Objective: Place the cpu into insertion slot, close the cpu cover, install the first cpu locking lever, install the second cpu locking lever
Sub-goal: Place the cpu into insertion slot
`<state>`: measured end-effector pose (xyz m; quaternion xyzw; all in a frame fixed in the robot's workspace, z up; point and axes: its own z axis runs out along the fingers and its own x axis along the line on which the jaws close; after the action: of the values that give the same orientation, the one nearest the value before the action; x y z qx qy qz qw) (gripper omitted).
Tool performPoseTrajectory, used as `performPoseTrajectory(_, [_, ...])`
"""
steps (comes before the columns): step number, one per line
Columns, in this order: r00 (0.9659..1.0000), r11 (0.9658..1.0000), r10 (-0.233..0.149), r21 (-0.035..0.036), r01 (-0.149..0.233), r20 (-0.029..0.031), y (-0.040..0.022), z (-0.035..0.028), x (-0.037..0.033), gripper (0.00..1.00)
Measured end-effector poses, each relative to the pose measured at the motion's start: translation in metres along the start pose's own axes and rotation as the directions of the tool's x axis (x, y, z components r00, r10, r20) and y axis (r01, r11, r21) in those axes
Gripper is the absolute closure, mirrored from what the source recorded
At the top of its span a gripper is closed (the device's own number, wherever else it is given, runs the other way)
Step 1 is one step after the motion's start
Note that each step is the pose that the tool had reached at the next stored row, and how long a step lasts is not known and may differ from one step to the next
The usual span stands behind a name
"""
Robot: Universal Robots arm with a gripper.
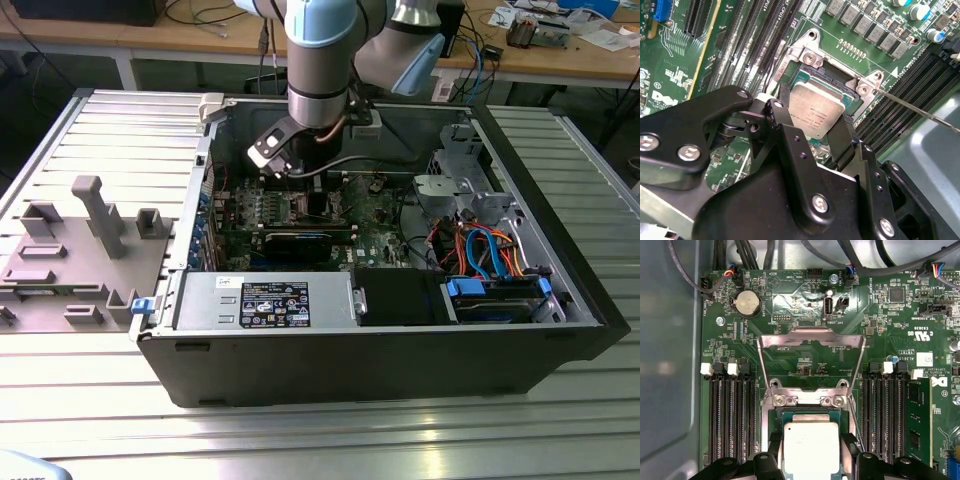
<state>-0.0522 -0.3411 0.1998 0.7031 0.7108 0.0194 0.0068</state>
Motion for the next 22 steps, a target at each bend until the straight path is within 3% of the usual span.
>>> performPoseTrajectory(22, [1.0, 1.0, 0.008, -0.0006, -0.008, -0.0003, 0.0003, 0.0037, 0.0031, 0.45])
